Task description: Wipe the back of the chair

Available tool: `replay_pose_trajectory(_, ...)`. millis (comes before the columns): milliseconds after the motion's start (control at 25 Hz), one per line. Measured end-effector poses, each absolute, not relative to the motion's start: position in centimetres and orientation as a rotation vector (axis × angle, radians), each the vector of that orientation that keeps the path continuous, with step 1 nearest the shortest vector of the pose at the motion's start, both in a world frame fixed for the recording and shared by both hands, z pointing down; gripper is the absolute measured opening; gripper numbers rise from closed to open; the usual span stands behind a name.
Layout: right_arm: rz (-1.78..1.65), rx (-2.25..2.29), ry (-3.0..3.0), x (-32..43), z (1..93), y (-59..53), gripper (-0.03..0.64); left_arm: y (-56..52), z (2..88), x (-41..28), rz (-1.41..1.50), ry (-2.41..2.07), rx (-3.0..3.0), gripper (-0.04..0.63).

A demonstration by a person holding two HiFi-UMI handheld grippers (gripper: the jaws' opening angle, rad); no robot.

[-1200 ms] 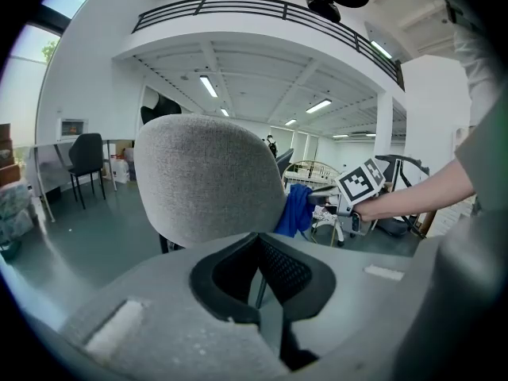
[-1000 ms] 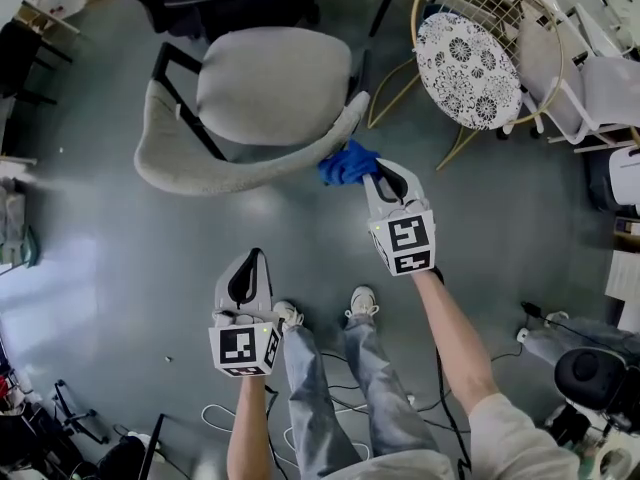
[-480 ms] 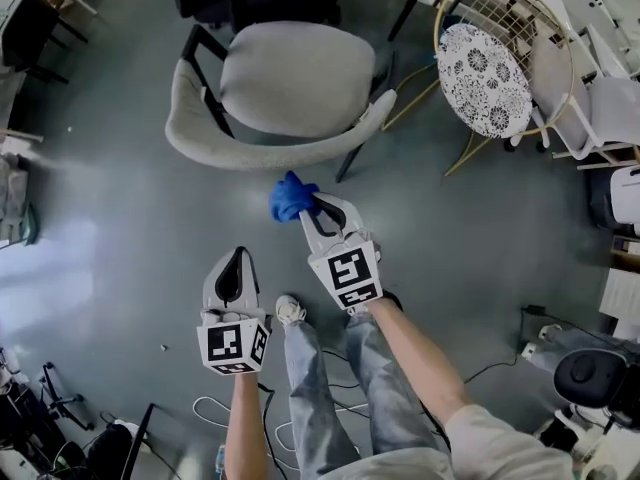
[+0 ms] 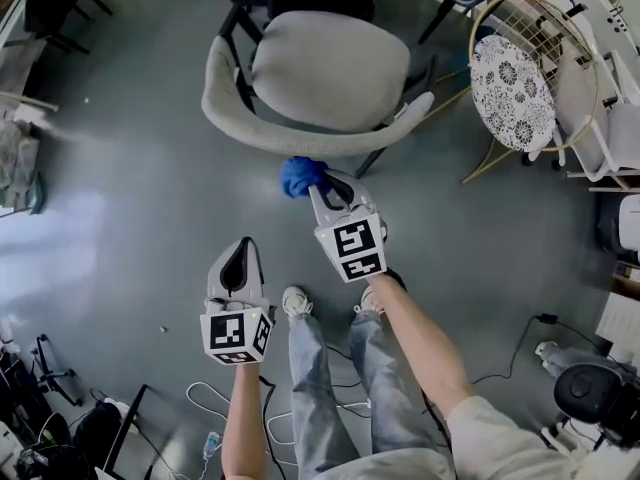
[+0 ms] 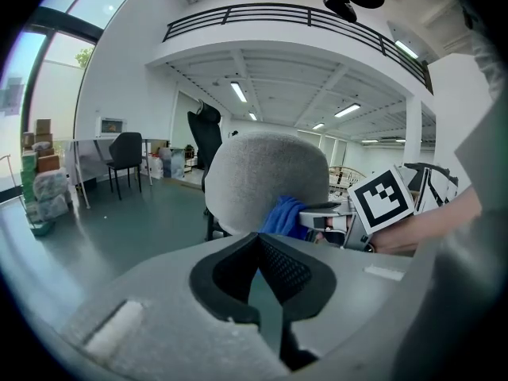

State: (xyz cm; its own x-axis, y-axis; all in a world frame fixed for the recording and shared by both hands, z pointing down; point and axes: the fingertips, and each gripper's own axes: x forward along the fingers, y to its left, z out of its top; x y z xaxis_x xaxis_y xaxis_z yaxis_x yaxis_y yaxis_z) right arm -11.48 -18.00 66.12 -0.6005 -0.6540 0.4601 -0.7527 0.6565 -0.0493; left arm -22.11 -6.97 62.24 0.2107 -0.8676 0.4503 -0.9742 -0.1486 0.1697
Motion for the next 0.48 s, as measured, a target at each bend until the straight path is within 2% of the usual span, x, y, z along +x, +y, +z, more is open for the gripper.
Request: replay_pose_trajectory(480,0.352,1.213,-2.399,-5.1,66.7,-20.3,0.043,-11.0,63.1,-17.6,0.344,-1.611,2.144,0.000)
